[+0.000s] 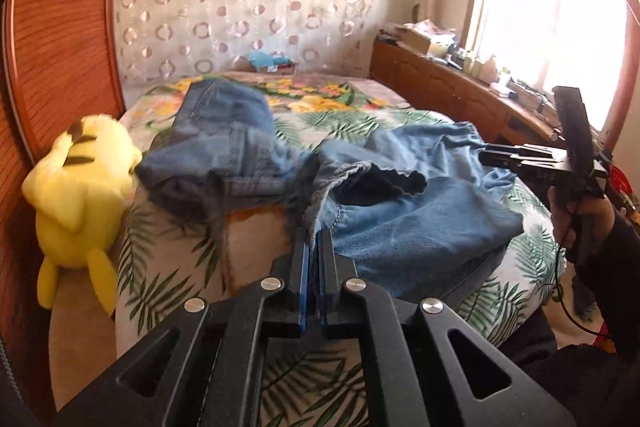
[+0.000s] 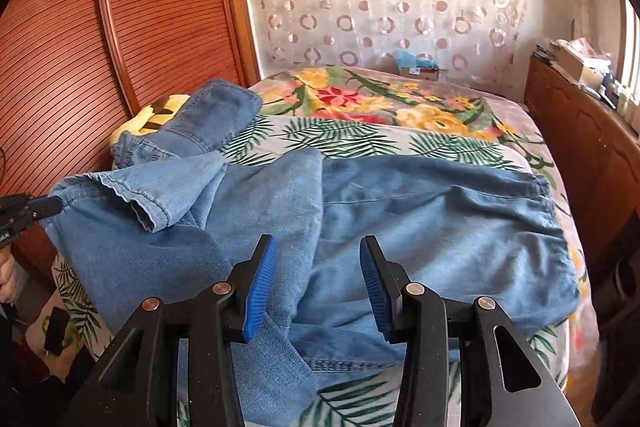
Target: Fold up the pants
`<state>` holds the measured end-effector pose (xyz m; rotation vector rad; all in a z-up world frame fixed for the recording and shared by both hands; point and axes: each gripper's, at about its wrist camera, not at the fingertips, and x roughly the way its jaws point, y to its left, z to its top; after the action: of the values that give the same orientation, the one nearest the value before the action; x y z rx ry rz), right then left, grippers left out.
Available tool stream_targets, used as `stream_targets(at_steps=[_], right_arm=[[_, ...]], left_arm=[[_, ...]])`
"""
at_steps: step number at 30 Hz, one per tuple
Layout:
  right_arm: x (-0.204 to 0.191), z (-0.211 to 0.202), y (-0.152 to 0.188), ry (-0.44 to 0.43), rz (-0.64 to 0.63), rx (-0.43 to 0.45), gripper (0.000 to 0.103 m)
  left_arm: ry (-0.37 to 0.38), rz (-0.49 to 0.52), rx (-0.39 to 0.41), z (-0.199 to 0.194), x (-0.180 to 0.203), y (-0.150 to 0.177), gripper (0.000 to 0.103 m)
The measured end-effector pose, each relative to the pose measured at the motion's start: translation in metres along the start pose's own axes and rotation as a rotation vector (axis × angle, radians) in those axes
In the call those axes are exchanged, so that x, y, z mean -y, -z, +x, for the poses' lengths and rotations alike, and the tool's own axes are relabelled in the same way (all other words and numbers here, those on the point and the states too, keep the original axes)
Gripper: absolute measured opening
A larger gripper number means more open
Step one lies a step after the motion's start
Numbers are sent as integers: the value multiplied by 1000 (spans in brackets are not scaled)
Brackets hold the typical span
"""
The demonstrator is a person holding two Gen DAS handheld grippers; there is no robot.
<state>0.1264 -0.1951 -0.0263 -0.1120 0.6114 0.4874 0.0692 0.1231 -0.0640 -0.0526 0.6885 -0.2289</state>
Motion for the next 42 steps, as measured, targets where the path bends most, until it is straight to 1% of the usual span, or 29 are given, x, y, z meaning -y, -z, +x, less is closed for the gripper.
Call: stream_targets(at_steps=[2, 6, 11, 14, 16, 17, 18, 19, 21, 22, 23, 24, 26, 28, 30, 32, 38, 40, 42], right_arm=[[-2, 6, 3, -16, -6, -8, 45], [-9, 26, 9, -37, -14, -48, 45], [-7, 42, 24, -46, -25, -109, 45], [-2, 43, 29, -43, -30, -119, 45], [2, 45, 29, -46, -23, -120, 45], [4, 45, 28, -46, -20, -118, 45], [6, 45, 28, -47, -17, -117, 45], [9, 45, 27, -48, -12, -114, 45], [10, 42, 27, -44, -7, -101, 45], [3, 41, 29, -37, -4, -91, 45], [5, 40, 28, -29, 2, -80, 45], [3, 41, 31, -20, 4, -70, 45], [-5, 40, 36, 12, 3, -52, 45], [-3, 42, 36, 27, 10, -43, 46], [-1, 42, 39, 36, 16, -38, 50], [-4, 42, 45, 47, 10, -38, 51], [-12, 46, 49, 68, -14, -33, 52], [-11, 46, 51, 65, -6, -28, 52], [-11, 48, 53, 58, 5, -28, 52]], left_arm=[[-7, -10, -38, 10, -3, 12, 5], [-24, -8, -75, 20, -2, 25, 5], [-36, -15, -98, 25, -4, 28, 5], [-52, -15, -98, 24, -3, 26, 9], [-68, -10, -93, 22, -1, 22, 15], [-79, -5, -86, 20, 0, 20, 19], [-85, -1, -83, 19, 0, 18, 27], [-92, 4, -76, 17, 0, 16, 31], [-95, 10, -65, 16, 2, 11, 49], [-94, 11, -58, 15, 3, 8, 51], [-90, 16, -55, 16, 4, 5, 57], [-84, 27, -52, 18, 7, 1, 65], [-78, 49, -48, 25, 14, -4, 71], [-66, 77, -55, 33, 24, -11, 71], [-50, 116, -63, 43, 36, -17, 71], [-20, 150, -75, 54, 49, -23, 71], [54, 216, -104, 77, 74, -29, 71], [54, 231, -118, 85, 80, -28, 71], [39, 247, -141, 97, 83, -27, 69]])
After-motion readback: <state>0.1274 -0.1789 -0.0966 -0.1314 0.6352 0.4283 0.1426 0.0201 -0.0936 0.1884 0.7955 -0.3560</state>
